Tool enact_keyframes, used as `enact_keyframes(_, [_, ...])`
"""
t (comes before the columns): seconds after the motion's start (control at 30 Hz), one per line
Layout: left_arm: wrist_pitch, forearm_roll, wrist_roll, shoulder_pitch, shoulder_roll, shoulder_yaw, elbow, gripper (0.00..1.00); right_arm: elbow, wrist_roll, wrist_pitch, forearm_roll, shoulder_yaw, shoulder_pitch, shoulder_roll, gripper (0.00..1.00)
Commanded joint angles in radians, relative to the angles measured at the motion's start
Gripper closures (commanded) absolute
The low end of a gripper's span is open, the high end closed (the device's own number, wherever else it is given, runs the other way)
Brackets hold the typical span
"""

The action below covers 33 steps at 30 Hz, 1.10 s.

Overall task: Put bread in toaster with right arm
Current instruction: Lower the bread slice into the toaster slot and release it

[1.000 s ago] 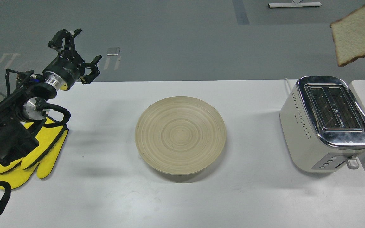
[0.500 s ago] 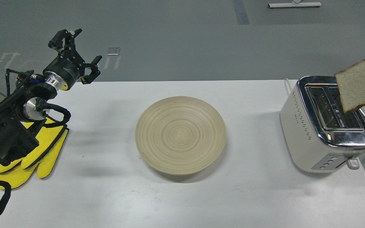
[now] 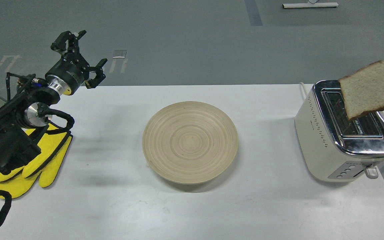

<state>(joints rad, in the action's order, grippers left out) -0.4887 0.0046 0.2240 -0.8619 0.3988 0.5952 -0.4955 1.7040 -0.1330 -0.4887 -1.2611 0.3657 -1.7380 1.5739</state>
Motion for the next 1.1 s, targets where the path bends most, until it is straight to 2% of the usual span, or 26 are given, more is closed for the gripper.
enact_keyframes(0.0, [0.000,0.000,0.000,0.000,0.000,0.000,0.000,0.00,0.000,0.003,0.000,0.009,0.010,0.001,-0.005,1.00])
enact_keyframes(0.7, [0.000,0.000,0.000,0.000,0.000,0.000,0.000,0.00,0.002,0.015,0.000,0.008,0.029,0.052,-0.005,0.99])
enact_keyframes(0.77, [0.000,0.000,0.000,0.000,0.000,0.000,0.000,0.00,0.003,0.016,0.000,0.008,0.028,0.052,-0.006,0.90])
enact_keyframes(0.9, [0.000,0.000,0.000,0.000,0.000,0.000,0.000,0.00,0.002,0.018,0.000,0.008,0.028,0.054,-0.006,0.79])
enact_keyframes(0.97, [0.000,0.000,0.000,0.000,0.000,0.000,0.000,0.00,0.002,0.022,0.000,0.008,0.028,0.054,-0.006,0.70])
enact_keyframes(1.07, [0.000,0.000,0.000,0.000,0.000,0.000,0.000,0.00,0.003,0.023,0.000,0.008,0.027,0.054,-0.006,0.64])
